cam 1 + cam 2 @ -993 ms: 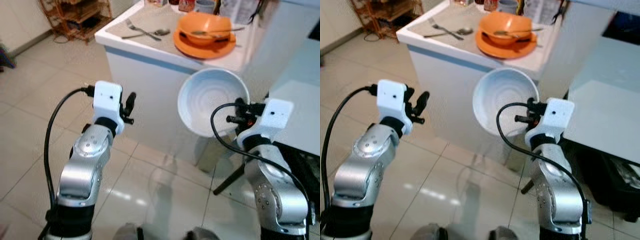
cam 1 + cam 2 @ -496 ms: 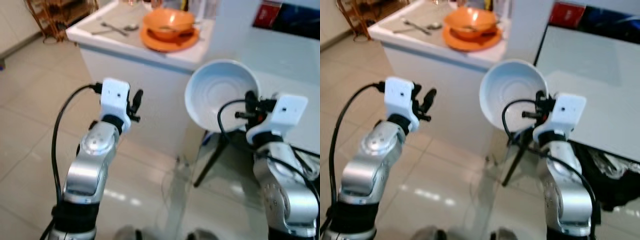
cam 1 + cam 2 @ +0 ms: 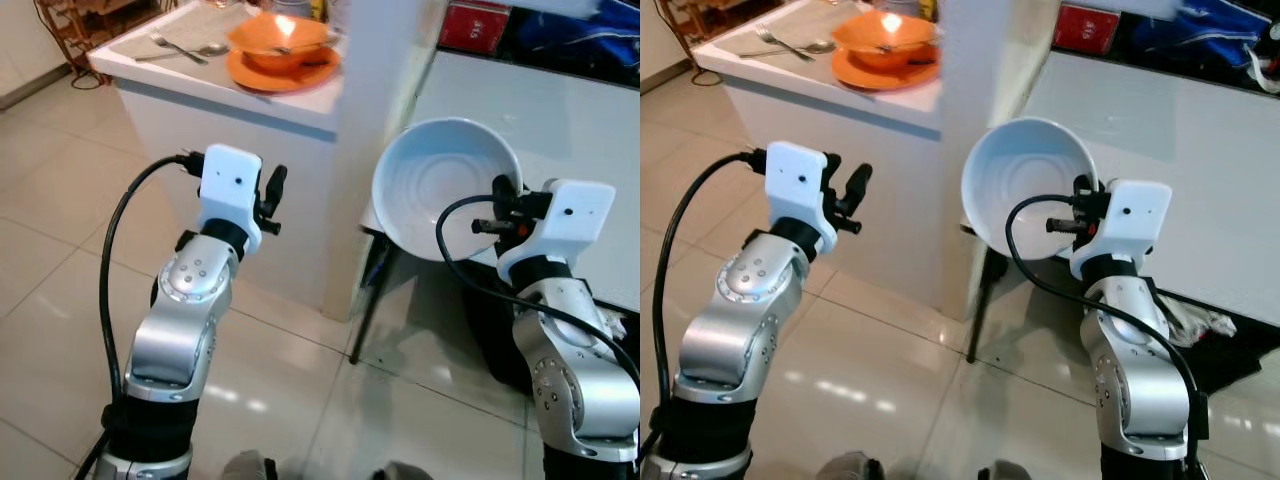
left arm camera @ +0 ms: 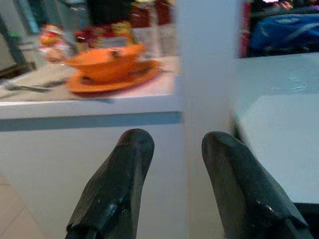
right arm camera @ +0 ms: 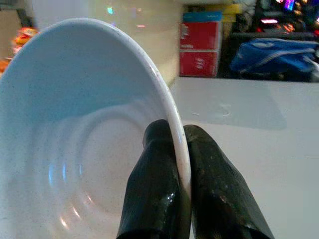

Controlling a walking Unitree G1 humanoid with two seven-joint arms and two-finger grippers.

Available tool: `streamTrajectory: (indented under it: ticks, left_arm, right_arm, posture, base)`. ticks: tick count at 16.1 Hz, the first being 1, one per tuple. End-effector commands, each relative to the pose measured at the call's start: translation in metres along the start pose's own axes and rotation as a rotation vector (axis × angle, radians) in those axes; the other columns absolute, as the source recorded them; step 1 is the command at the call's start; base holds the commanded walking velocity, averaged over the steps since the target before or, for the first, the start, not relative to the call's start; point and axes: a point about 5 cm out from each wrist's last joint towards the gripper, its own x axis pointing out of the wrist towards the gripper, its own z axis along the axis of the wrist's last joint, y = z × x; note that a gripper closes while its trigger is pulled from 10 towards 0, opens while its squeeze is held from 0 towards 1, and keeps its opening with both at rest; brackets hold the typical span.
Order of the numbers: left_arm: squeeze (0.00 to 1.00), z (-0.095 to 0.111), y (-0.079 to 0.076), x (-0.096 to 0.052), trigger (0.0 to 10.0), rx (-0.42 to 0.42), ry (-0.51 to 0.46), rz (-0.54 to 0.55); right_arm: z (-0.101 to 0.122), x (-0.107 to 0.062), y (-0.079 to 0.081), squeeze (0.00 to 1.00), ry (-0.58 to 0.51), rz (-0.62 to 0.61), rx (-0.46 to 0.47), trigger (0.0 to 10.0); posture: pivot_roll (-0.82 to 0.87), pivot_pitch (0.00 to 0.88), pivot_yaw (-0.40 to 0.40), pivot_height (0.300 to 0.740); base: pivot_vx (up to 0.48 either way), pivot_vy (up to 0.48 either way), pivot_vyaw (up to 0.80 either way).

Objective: Setting the table

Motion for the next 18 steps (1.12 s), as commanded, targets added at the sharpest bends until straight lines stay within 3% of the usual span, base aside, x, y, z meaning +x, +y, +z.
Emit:
streamTrajectory:
  ticks: [1,4,9,18]
  left_arm:
    - [0.0,0.004,-0.004,0.002,10.0,0.01,-0.019,-0.016]
    - [0.0,0.004,-0.004,0.003,10.0,0.011,-0.018,-0.016]
    - [0.0,0.004,-0.003,0.005,10.0,0.017,-0.019,-0.015]
    - [0.0,0.006,-0.007,0.009,10.0,0.016,-0.028,-0.027]
  right_arm:
    - [0.01,0.0,-0.008,0.0,-0.051,-0.037,-0.003,10.0]
    - [0.008,0.001,-0.011,0.0,-0.029,-0.063,0.022,10.0]
    - [0.007,0.003,-0.016,0.0,-0.024,-0.09,0.019,10.0]
    - [0.009,0.005,-0.023,0.0,-0.022,-0.133,-0.004,10.0]
  posture:
    - [-0.06,0.081,-0.003,0.74]
    - [-0.06,0.08,-0.003,0.74]
    - [-0.06,0.076,0.002,0.74]
    - [-0.06,0.072,0.005,0.74]
  base:
    - [0.0,-0.356,0.0]
    - [0.0,-0.359,0.0]
    - [0.0,-0.357,-0.76]
    - [0.0,-0.359,0.0]
